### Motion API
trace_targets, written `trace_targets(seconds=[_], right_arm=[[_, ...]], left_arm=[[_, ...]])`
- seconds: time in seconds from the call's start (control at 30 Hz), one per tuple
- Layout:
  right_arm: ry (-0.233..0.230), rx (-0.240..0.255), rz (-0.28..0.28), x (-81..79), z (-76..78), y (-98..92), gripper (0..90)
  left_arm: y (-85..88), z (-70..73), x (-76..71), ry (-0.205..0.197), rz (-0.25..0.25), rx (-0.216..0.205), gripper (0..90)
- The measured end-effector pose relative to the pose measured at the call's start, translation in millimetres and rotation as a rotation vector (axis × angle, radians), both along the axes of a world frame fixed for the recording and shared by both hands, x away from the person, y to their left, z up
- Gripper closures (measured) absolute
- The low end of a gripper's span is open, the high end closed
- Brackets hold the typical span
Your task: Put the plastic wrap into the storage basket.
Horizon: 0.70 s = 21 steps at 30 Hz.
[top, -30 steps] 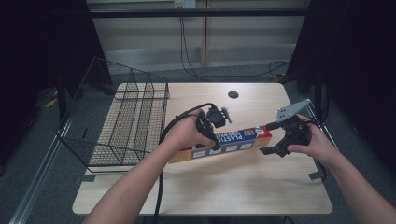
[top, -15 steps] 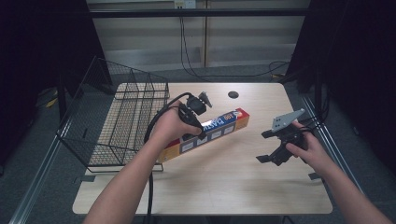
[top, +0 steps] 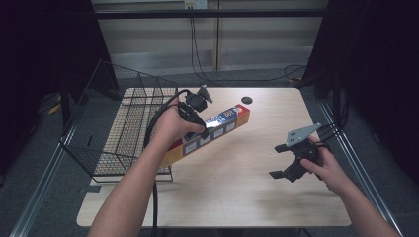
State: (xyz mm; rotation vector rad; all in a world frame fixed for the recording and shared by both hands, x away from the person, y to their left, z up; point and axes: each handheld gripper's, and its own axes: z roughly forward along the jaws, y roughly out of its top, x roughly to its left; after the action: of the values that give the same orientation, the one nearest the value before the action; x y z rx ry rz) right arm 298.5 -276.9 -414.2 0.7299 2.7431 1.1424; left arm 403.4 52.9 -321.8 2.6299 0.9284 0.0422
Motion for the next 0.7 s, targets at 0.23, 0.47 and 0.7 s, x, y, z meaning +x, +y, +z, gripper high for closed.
trace_targets(seconds=[0.23, 0.47, 0.7], right_arm=[[-0.005, -0.005, -0.008, -4.1, -8.1, 4.5, 2.4], [0.012, -0.006, 0.001, -6.9, -17.6, 8.3, 2.5], [0.006, -0.012, -0.012, -8.1, -20.6, 7.8, 2.3]], left_arm=[[10.6, 7.1, 3.3, 0.000, 0.053, 0.000, 45.7], [22.8, 14.5, 6.6, -0.010, 0.102, -0.006, 45.7], [36.4, 23.3, 9.1, -0.018, 0.165, -0.014, 45.7]])
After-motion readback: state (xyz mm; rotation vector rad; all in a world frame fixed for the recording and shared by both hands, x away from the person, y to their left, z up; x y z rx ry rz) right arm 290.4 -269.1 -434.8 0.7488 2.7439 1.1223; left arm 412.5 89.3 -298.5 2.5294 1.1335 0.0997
